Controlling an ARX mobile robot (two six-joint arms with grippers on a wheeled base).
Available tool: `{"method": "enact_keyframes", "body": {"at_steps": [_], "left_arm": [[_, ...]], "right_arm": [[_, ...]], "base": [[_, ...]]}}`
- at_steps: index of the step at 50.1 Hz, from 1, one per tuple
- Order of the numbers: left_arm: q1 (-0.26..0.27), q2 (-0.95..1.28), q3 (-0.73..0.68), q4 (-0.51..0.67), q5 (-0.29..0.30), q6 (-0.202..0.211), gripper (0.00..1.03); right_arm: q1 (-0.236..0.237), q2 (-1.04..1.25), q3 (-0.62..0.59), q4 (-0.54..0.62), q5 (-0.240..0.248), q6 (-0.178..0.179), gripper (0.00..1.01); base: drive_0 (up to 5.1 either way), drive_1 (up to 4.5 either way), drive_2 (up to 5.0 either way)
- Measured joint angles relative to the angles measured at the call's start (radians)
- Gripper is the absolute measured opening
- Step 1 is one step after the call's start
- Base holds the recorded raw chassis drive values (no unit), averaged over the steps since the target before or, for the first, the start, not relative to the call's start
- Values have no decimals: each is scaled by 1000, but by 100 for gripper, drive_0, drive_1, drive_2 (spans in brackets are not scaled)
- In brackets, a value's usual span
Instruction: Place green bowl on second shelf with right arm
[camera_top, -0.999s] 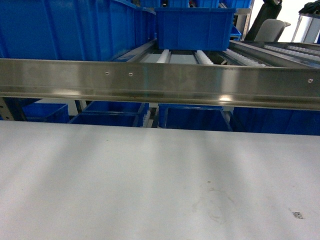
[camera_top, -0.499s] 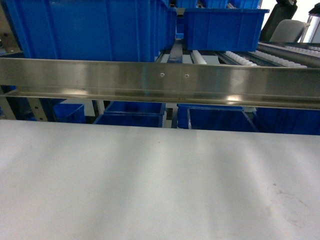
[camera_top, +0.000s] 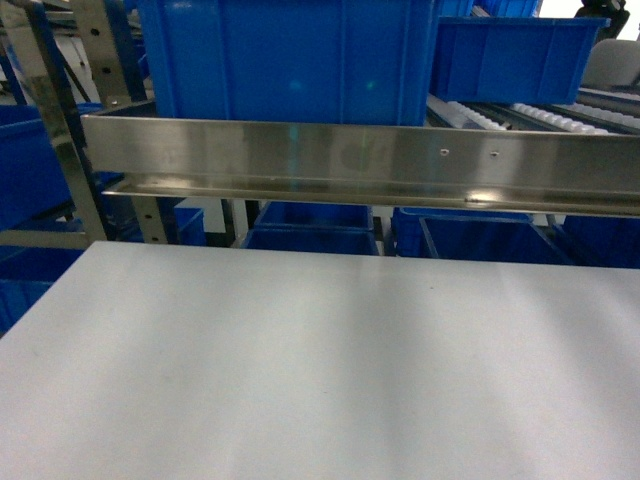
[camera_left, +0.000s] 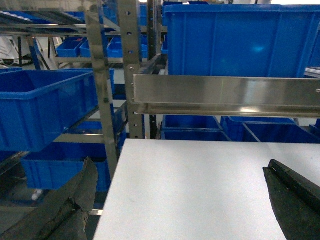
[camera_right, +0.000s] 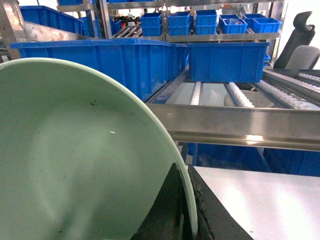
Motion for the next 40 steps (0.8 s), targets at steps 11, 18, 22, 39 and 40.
{"method": "enact_keyframes", "body": {"at_steps": [11, 18, 22, 39, 40], "left_arm": [[0, 0, 0, 1, 0, 0, 98], [0, 0, 0, 0, 0, 0, 98], [0, 0, 0, 1, 0, 0, 98], [0, 0, 0, 0, 0, 0, 98], [0, 0, 0, 0, 0, 0, 98]], "right_arm": [[0, 0, 0, -4, 0, 0, 2], [0, 0, 0, 0, 0, 0, 2], [0, 0, 0, -1, 0, 0, 2], [0, 0, 0, 2, 0, 0, 2], [0, 0, 0, 0, 0, 0, 2]], "base": [[-503, 242, 242], [-491, 255, 255], [-502, 243, 243], [-500, 246, 246], [-511, 234, 234]]}}
